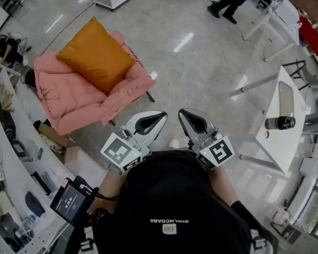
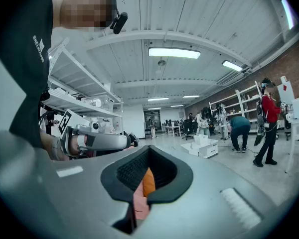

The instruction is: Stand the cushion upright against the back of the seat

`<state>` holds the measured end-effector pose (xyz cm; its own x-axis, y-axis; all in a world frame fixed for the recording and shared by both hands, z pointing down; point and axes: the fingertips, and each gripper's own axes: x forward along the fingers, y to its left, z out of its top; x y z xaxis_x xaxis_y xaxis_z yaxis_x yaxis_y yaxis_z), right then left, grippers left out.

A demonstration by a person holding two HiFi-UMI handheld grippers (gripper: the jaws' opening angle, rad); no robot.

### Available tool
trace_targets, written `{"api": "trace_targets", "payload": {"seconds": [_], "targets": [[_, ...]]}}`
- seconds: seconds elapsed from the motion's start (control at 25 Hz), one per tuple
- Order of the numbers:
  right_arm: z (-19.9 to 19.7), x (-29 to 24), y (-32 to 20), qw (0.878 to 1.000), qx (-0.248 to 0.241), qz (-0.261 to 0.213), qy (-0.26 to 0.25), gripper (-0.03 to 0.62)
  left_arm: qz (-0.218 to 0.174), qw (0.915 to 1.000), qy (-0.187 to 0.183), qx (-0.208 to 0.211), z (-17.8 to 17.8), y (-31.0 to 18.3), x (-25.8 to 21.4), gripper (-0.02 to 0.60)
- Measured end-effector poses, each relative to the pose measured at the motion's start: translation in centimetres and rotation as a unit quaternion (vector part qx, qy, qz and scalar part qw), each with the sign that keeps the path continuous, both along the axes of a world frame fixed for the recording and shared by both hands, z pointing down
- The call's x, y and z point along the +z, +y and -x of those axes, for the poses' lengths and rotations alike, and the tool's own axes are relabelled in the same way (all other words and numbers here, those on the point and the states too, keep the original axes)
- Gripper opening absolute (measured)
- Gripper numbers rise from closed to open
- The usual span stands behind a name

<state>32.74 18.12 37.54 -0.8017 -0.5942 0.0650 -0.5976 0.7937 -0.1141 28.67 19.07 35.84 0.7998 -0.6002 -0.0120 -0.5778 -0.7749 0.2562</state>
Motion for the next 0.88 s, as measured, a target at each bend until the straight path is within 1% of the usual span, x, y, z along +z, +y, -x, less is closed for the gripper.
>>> {"api": "trace_targets", "payload": {"seconds": [0.12, 0.24, 0.36, 0.44, 0.56, 0.72, 0.88], "targets": [[0.0, -0.2, -0.1, 1.0, -0.001, -0.003, -0.006, 0.003, 0.003, 0.9998, -0.016, -0.012, 0.1, -0.4, 0.5, 0.017], [-0.2, -0.4, -0.2, 1.0, -0.004, -0.003, -0.011, 0.003, 0.004, 0.9989, -0.045, -0.014, -0.2, -0.6, 1.4, 0.018], [0.4, -0.3, -0.4, 1.0, -0.01, -0.001, -0.01, 0.002, 0.01, 0.998, -0.06, -0.017, 0.0, -0.9, 2.1, 0.017], [0.5, -0.1, -0.2, 1.0, -0.014, 0.0, -0.012, 0.002, 0.016, 0.9977, -0.064, -0.019, 0.0, -0.9, 2.4, 0.017], [-0.2, -0.1, 0.3, 1.0, -0.02, 0.0, -0.012, 0.002, 0.018, 0.9977, -0.063, -0.019, -1.0, -0.5, 2.4, 0.017], [1.3, 0.4, -0.2, 1.0, -0.023, 0.008, -0.01, 0.002, 0.021, 0.9975, -0.064, -0.024, 0.3, -0.8, 2.8, 0.017], [0.9, 0.9, -1.0, 1.0, -0.009, 0.024, -0.018, 0.005, 0.023, 0.9975, -0.062, -0.025, 0.6, -0.7, 3.1, 0.015]]}}
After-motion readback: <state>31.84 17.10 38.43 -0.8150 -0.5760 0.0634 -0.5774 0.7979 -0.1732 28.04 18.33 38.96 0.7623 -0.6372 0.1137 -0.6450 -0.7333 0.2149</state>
